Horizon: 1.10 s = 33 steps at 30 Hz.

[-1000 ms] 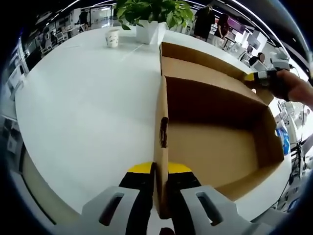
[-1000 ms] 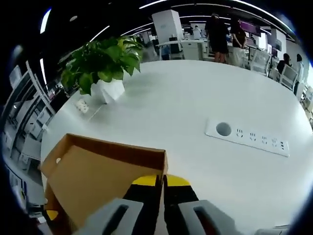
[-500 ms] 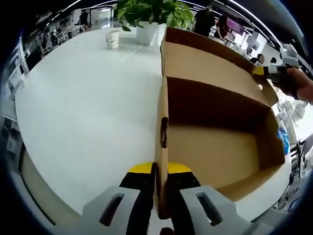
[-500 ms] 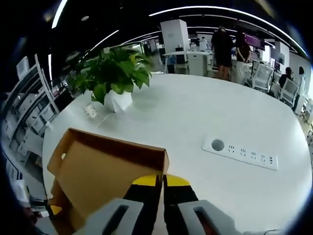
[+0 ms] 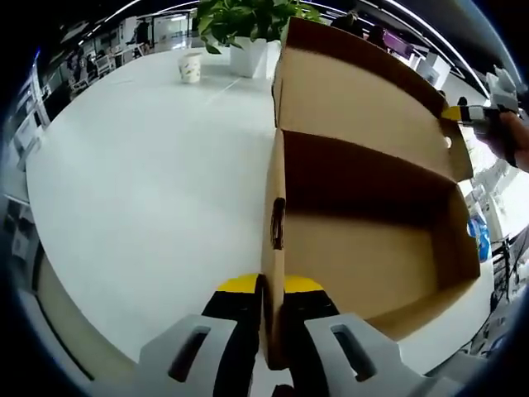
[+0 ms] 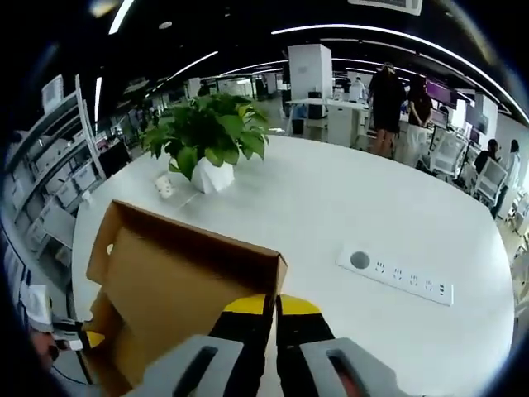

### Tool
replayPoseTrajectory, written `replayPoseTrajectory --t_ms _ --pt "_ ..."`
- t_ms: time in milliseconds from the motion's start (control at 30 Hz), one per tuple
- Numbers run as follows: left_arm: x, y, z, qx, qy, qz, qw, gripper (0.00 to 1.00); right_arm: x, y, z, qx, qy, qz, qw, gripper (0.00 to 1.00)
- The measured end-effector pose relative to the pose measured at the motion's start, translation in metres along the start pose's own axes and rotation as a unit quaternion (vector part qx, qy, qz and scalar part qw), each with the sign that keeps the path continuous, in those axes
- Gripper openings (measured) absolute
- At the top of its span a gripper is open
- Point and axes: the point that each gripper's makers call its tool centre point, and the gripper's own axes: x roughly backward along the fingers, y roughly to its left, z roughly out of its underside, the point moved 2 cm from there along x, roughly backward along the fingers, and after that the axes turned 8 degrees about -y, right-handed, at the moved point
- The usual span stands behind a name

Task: Operate the shoe box by opening the lid, removing the specified soft item, and placing it in the target area until the item is outside and the box remains undamaged.

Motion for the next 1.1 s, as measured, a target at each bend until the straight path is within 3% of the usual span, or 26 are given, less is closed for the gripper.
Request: replayPoseTrajectory --t_ms 200,600,1100 --pt "-0.001 0.0 -0.001 0.002 0.0 -0.003 1.0 0.05 0.005 -0.001 -0.005 0.008 -0.004 -0.004 0.9999 0.0" --pt "0.0 0.0 -0.001 0.013 -0.002 -0.007 0.9999 0.05 0.036 0.02 -0.011 0.032 -0.018 -0.014 0.9992 0.0" --pt "0.001 0.0 0.0 0.016 -0.006 -0.011 0.9998 0.05 0.067 0.034 -0.005 0.057 -0.032 -0.011 0.9978 0.0"
